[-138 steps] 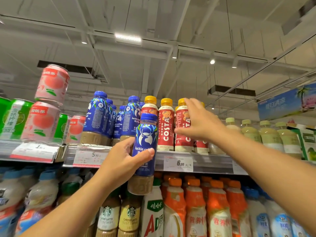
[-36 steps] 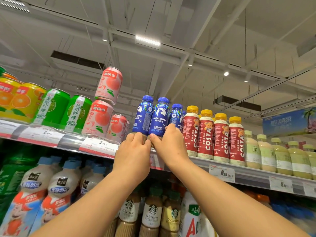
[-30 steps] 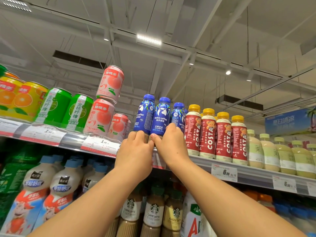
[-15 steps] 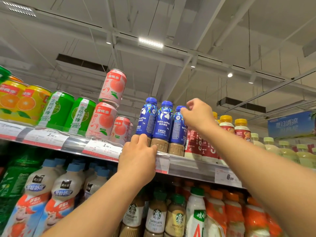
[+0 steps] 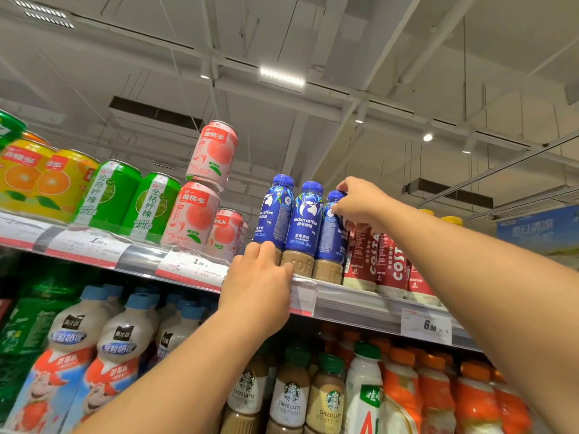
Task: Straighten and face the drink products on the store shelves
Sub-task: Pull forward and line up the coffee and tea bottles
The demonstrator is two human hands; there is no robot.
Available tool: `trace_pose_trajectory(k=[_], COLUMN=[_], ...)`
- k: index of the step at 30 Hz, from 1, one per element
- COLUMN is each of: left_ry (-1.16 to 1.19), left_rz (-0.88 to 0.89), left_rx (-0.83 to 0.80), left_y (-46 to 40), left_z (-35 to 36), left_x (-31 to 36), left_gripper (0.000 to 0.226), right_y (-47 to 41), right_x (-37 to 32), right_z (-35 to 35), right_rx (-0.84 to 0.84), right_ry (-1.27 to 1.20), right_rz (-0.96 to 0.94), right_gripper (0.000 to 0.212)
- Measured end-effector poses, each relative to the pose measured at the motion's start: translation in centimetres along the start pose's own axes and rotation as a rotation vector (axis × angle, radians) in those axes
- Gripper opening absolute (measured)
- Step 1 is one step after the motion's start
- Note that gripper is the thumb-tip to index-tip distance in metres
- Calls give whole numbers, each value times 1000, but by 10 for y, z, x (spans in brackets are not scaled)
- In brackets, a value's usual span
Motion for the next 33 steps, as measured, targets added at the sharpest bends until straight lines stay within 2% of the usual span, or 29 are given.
trace_pose_trajectory(k=[4,15,17,21,24,26,28,30,33], left_ry=[-5,-44,-50,-28,95,321,459,505,637], left_rz=[4,10,15,9,0,-85,-209,-352,-494], left_rx=[2,27,33,10,-33,-2,85,108,11], left_y=[1,3,3,2,-3,-12,-26,-39,-49], left_z=[0,-1,-1,-1,-3,-11,-20,-20,-3], left_x=[0,1,2,2,-7,-24,-47,-68,-77], left_gripper=[47,44,44,43,50,63,63,53,27], right_y=[-2,8,25,87,130,142,143,143,143], right_x=[-13,-7,-1,24,55,67,71,70,71], right_z=[-5,-4,-10,5,35,48,49,50,54], right_rx=[120,249,310,340,315,330,389,452,483], right_ry=[306,309,189,-19,-36,-56,-80,-54,-26], right_rz=[-142,-173,-235,-490,-618,-658,-656,-647,-657], right_gripper=[52,62,51,23,11,16,20,19,17])
Point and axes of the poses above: each hand's wrist, its own y-axis away from the middle knuckle, its own z-axis out of the palm, x = y × z, the point moved 9 cm from there along -y, towards the middle knuckle, and after that the axes turned 12 degrees about z, right-handed, at the moved point
